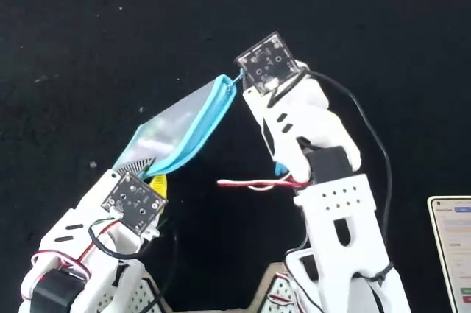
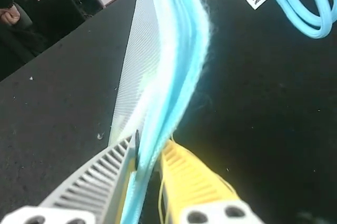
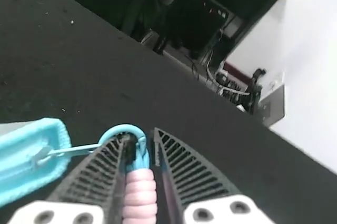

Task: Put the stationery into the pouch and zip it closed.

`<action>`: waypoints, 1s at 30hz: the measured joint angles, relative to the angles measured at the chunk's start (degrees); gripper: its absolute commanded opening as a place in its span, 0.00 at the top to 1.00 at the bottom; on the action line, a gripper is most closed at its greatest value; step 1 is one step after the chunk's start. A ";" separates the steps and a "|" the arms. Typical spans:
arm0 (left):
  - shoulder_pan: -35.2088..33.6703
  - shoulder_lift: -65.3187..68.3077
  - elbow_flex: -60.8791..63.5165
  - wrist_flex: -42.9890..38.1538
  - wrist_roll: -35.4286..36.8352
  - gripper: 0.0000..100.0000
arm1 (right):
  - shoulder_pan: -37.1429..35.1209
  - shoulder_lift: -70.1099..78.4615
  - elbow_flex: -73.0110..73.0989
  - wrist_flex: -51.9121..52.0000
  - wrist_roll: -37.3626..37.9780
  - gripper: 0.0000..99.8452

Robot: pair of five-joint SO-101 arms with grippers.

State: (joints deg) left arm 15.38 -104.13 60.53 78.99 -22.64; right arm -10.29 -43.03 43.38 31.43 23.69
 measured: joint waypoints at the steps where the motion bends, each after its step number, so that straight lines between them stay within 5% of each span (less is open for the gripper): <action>1: 0.00 0.00 0.00 0.00 0.00 0.97 | 0.00 0.09 0.00 0.00 -1.14 0.99; 6: 0.00 0.00 0.00 0.00 0.00 0.97 | 0.09 0.62 -0.09 2.11 -5.98 0.98; 14: -0.18 -0.44 0.00 0.70 0.09 0.97 | -7.12 0.88 -13.19 23.21 -6.77 0.76; 23: -0.44 -0.26 0.00 -2.29 0.18 0.97 | -20.13 0.88 -30.77 48.09 -6.59 0.77; 30: -0.70 0.18 0.62 -6.77 0.35 0.97 | -18.02 0.88 -33.32 51.87 -6.59 0.79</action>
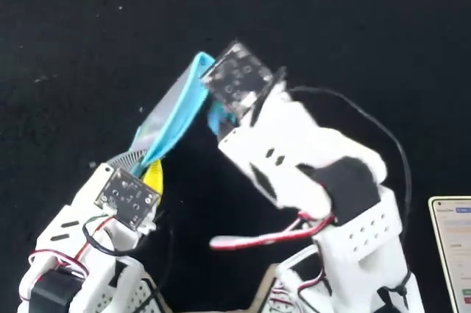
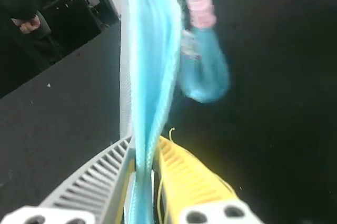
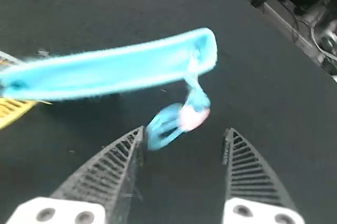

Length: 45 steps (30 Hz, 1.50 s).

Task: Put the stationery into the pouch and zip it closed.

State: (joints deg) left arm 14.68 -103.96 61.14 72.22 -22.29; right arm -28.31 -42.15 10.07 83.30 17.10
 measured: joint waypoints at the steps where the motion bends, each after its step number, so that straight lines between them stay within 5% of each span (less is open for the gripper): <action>1: -0.70 -0.35 1.05 -0.88 0.00 0.97 | 1.76 0.00 0.00 0.00 0.00 0.82; 5: -5.10 -0.70 6.33 -6.68 0.00 0.97 | 10.02 0.00 4.31 0.00 0.00 0.99; 17: -4.57 -0.79 22.33 -22.51 -0.26 0.97 | 28.31 0.00 31.56 -11.43 -0.09 0.99; 25: -2.73 -0.79 29.27 -24.35 -0.35 0.96 | 29.45 0.09 50.64 -26.46 0.00 0.99; 31: -0.79 -0.79 33.58 -24.26 0.09 0.86 | 29.89 0.09 57.14 -33.93 -0.09 0.99; 45: 1.32 -0.18 32.79 -23.12 16.88 0.78 | 29.89 0.09 65.58 -46.68 -0.18 0.99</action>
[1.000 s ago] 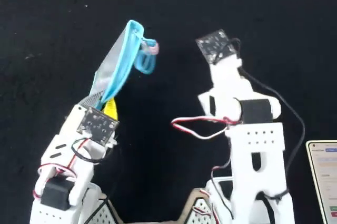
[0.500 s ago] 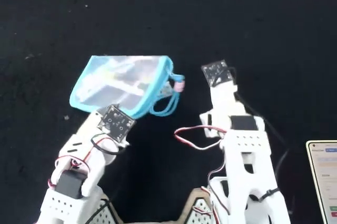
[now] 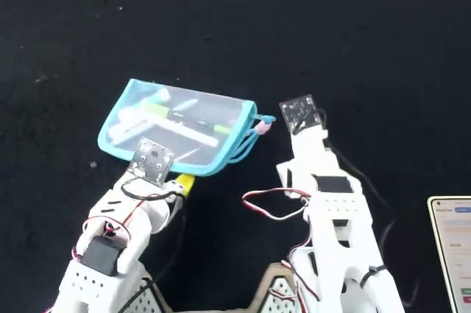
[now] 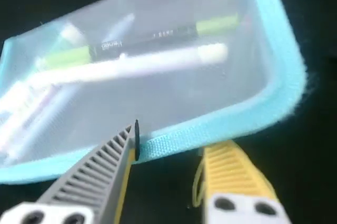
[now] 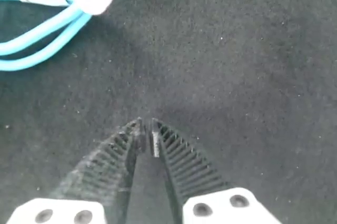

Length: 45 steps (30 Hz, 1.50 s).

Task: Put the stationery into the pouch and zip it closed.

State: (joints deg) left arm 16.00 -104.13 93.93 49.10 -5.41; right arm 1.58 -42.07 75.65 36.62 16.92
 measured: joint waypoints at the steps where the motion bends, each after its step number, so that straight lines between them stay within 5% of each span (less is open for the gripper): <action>1: 0.00 0.00 -1.23 0.18 0.26 0.78 | 0.00 0.00 0.09 0.00 0.00 0.99; 12: -0.09 -0.18 -17.58 8.18 0.62 0.78 | 0.00 0.00 0.09 0.00 0.00 0.99; 23: -0.44 -0.53 -19.25 8.70 -5.19 0.78 | 0.00 0.00 0.09 0.00 0.00 0.99; 28: -7.12 -0.53 -17.93 8.79 -5.19 0.95 | 0.00 -1.49 1.32 0.00 -4.04 0.99; 37: -20.13 0.00 -12.66 12.13 -5.27 0.93 | 0.00 -21.80 10.37 0.53 -5.54 0.99; 45: -27.08 -0.35 -12.40 18.73 -5.27 0.93 | 0.00 -50.02 19.34 16.09 -5.54 0.99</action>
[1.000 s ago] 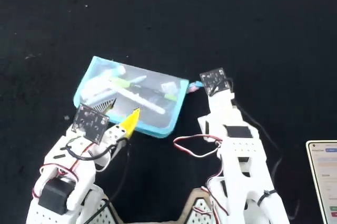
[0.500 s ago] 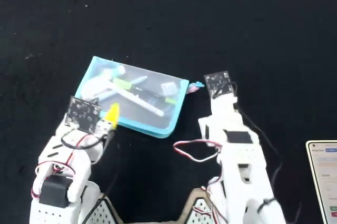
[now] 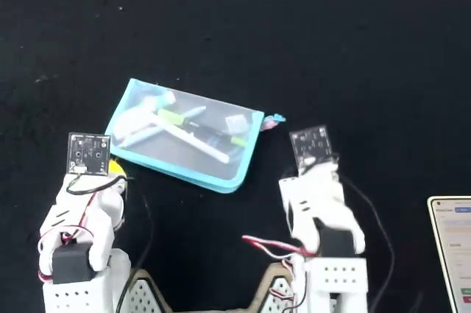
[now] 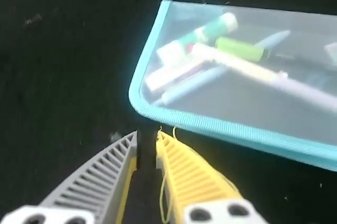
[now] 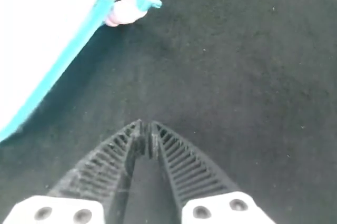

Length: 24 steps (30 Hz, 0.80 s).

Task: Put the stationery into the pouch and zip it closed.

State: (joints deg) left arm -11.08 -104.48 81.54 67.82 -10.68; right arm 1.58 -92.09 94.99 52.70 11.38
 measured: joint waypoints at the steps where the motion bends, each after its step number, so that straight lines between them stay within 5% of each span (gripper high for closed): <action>1: -0.18 0.00 0.00 0.62 0.00 0.93 | 0.00 -3.69 0.79 2.55 0.00 0.99; 6: -0.53 -0.09 0.00 4.75 0.53 0.98 | -0.09 -10.90 1.58 13.10 0.00 0.99; 24: -1.49 -0.26 13.80 3.25 1.85 0.97 | -0.09 -10.99 1.76 21.71 0.00 0.99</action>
State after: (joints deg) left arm -12.57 -104.75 95.34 71.08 -8.84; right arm 1.49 -103.08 96.75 74.42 11.38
